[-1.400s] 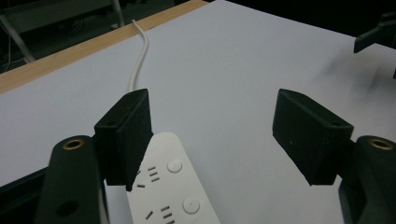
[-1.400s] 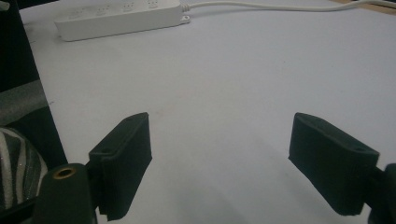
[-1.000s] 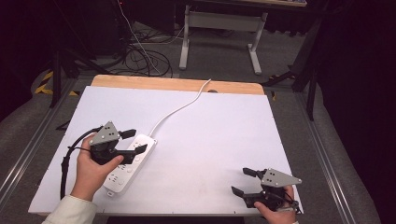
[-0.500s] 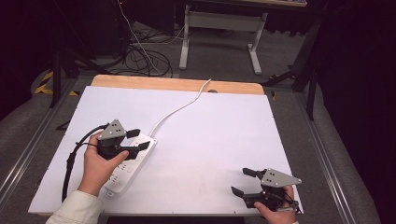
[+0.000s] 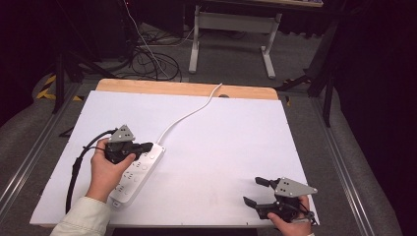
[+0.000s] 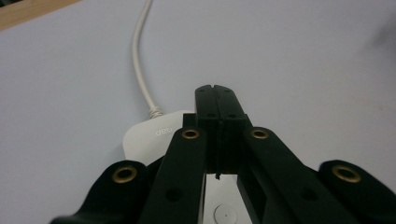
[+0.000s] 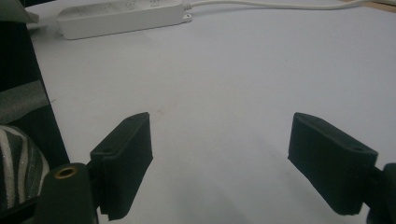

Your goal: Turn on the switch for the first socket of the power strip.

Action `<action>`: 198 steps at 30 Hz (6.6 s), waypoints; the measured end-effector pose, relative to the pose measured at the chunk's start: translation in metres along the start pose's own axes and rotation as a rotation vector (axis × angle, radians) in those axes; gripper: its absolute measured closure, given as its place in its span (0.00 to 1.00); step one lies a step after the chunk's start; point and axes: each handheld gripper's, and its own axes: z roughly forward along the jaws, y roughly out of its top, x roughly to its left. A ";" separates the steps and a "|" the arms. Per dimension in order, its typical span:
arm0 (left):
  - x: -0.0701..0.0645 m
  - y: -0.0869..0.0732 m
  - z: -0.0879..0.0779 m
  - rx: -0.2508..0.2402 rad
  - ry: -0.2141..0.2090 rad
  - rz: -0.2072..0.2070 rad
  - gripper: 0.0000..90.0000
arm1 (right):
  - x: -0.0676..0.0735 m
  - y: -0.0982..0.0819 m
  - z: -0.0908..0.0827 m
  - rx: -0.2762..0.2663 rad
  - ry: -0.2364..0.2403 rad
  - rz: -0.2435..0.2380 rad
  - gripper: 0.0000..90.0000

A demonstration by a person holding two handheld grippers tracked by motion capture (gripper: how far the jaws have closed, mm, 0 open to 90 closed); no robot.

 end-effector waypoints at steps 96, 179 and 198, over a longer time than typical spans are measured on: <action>0.000 -0.012 0.033 0.194 0.018 0.105 1.00 | 0.003 0.000 0.001 -0.001 0.022 -0.004 0.24; -0.044 0.008 -0.062 -0.127 0.049 0.088 0.28 | 0.003 -0.003 -0.002 0.007 0.003 0.002 0.24; -0.039 -0.082 -0.105 -0.228 0.141 0.055 0.19 | 0.008 -0.005 -0.009 0.007 -0.024 0.003 0.24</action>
